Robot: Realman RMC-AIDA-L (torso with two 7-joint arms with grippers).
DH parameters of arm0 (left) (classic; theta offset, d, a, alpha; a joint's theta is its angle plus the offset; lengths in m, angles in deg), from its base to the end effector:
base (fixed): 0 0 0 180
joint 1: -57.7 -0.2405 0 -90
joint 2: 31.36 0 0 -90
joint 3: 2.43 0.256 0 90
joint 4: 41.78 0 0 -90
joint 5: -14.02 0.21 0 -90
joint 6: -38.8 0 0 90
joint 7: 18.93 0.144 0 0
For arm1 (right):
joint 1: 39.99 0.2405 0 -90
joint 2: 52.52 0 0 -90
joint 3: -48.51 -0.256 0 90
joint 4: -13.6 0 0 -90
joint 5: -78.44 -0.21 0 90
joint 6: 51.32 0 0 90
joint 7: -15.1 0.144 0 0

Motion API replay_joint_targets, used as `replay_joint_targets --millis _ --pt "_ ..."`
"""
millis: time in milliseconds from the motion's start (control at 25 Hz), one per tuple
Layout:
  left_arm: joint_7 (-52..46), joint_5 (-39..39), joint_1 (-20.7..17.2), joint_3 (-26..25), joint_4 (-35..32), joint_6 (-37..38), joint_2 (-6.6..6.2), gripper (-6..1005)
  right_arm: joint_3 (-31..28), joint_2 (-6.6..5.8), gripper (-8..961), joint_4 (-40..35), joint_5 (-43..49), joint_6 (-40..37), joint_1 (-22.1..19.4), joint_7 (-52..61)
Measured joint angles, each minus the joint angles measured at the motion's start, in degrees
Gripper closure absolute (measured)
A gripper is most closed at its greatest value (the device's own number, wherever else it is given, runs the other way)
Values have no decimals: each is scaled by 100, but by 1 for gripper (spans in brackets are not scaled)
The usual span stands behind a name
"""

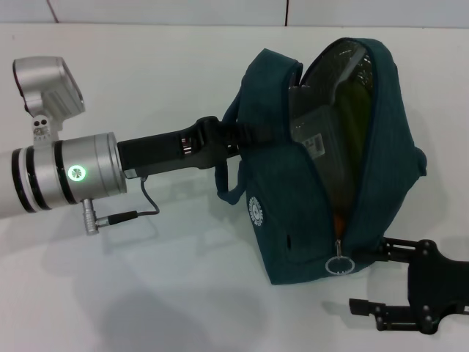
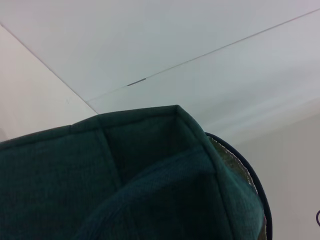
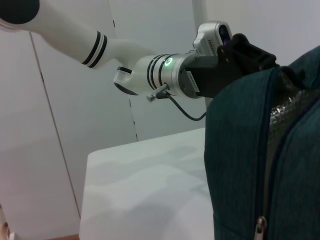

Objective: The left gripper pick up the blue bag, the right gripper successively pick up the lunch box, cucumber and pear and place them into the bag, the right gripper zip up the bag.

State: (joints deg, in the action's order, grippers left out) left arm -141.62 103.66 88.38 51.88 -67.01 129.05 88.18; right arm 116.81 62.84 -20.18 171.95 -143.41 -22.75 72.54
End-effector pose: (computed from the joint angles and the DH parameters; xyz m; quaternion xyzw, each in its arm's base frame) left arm -0.2255 0.3165 -0.0349 0.7247 0.5706 0.3757 0.0904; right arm 0.2885 0.2488 -0.0291 -0.9610 0.0885 0.2538 0.0646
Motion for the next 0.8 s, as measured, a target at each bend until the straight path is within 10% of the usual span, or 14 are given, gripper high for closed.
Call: replay_joint_targets --millis 800 --pt "9 1 -39 29 -17 1 -4 902 1114 21 325 376 -1043 711 218 -154"
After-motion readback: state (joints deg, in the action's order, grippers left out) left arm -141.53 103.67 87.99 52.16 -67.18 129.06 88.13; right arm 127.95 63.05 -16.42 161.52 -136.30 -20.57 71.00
